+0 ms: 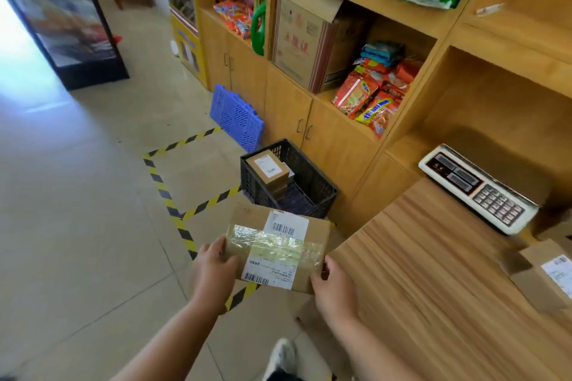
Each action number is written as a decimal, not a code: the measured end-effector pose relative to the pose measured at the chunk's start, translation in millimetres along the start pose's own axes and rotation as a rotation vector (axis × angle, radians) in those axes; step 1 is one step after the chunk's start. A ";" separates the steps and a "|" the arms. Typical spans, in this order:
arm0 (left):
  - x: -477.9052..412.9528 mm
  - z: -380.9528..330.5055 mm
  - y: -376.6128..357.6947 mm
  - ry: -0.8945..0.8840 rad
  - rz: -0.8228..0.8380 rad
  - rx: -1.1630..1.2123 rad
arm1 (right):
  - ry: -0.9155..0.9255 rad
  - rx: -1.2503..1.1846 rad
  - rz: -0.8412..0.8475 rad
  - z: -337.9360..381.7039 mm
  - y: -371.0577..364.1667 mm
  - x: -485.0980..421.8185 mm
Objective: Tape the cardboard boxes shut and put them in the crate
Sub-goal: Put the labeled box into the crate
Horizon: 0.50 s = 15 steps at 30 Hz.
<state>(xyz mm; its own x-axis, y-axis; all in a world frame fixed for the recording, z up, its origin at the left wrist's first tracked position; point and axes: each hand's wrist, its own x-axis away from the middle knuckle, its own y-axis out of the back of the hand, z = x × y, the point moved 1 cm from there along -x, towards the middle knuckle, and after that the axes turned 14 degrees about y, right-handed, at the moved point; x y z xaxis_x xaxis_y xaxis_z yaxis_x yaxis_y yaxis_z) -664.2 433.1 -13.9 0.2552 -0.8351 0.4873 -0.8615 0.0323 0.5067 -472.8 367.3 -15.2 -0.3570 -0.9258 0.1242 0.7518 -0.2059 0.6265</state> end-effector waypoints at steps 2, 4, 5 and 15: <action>-16.4 -6.9 3.0 0.021 0.011 0.010 | 0.007 -0.003 0.022 5.1 -9.7 -21.8; -36.4 -14.0 5.7 0.028 0.037 0.012 | 0.017 0.002 0.043 10.5 -19.1 -45.7; -47.9 -19.1 7.4 0.033 0.044 0.010 | 0.019 0.004 0.055 13.5 -24.2 -59.1; -184.9 -112.6 7.8 0.079 -0.001 -0.102 | -0.011 -0.024 0.128 38.0 -66.9 -230.2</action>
<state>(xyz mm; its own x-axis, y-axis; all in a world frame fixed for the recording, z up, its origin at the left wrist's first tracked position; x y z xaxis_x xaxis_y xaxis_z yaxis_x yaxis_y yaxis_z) -668.7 649.6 -19.9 0.2930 -0.7897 0.5390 -0.8134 0.0904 0.5747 -462.0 606.3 -56.5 -0.2629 -0.9416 0.2106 0.8045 -0.0935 0.5866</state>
